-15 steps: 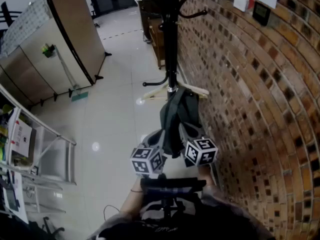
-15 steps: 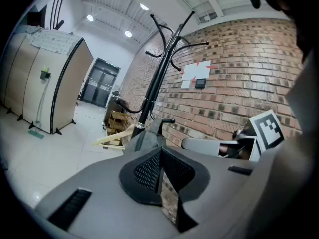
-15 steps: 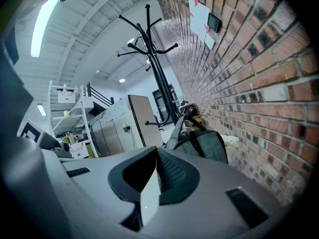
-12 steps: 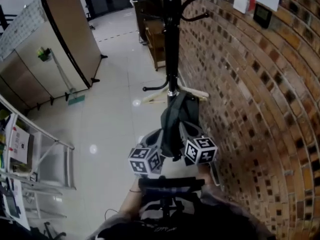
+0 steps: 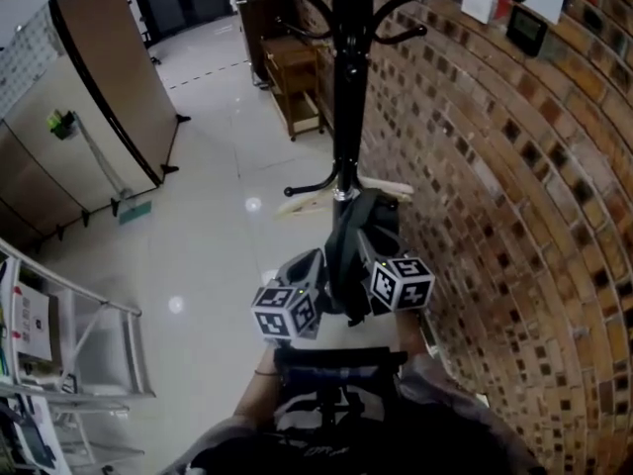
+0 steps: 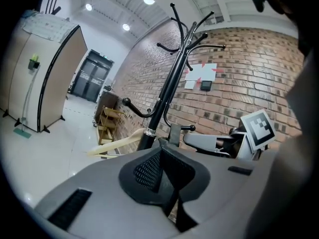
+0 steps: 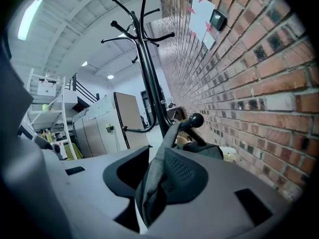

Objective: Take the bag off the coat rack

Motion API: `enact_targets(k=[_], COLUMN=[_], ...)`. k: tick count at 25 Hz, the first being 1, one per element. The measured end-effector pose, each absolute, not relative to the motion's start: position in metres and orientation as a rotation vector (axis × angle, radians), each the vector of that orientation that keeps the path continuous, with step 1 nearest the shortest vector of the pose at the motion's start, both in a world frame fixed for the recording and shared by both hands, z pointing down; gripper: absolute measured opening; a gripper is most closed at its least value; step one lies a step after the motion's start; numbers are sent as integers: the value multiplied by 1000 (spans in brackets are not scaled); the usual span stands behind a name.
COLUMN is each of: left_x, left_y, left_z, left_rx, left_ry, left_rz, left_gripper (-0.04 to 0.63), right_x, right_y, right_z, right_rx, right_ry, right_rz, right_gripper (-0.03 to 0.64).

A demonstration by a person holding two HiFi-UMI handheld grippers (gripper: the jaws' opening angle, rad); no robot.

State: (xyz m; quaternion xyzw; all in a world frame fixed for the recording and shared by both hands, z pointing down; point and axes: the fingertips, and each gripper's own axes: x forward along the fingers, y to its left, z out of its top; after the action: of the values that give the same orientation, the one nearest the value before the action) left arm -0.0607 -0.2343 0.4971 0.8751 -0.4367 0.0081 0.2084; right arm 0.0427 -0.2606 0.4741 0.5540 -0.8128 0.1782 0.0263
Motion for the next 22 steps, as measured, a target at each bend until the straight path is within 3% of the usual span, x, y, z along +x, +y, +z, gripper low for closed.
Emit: enact_targets(k=[7, 22], left_x=[-60, -71], left_y=[-243, -257], left_z=[503, 500], left_rx=[2427, 2373], left_ry=[-1191, -1292], left_rz=[28, 12], left_gripper=[8, 8], right_x=[45, 32], right_y=[-282, -317], right_z=[483, 487], right_rx=[1721, 1537], right_ry=[-2448, -2537], right_rz=[562, 513], right_gripper=[166, 166])
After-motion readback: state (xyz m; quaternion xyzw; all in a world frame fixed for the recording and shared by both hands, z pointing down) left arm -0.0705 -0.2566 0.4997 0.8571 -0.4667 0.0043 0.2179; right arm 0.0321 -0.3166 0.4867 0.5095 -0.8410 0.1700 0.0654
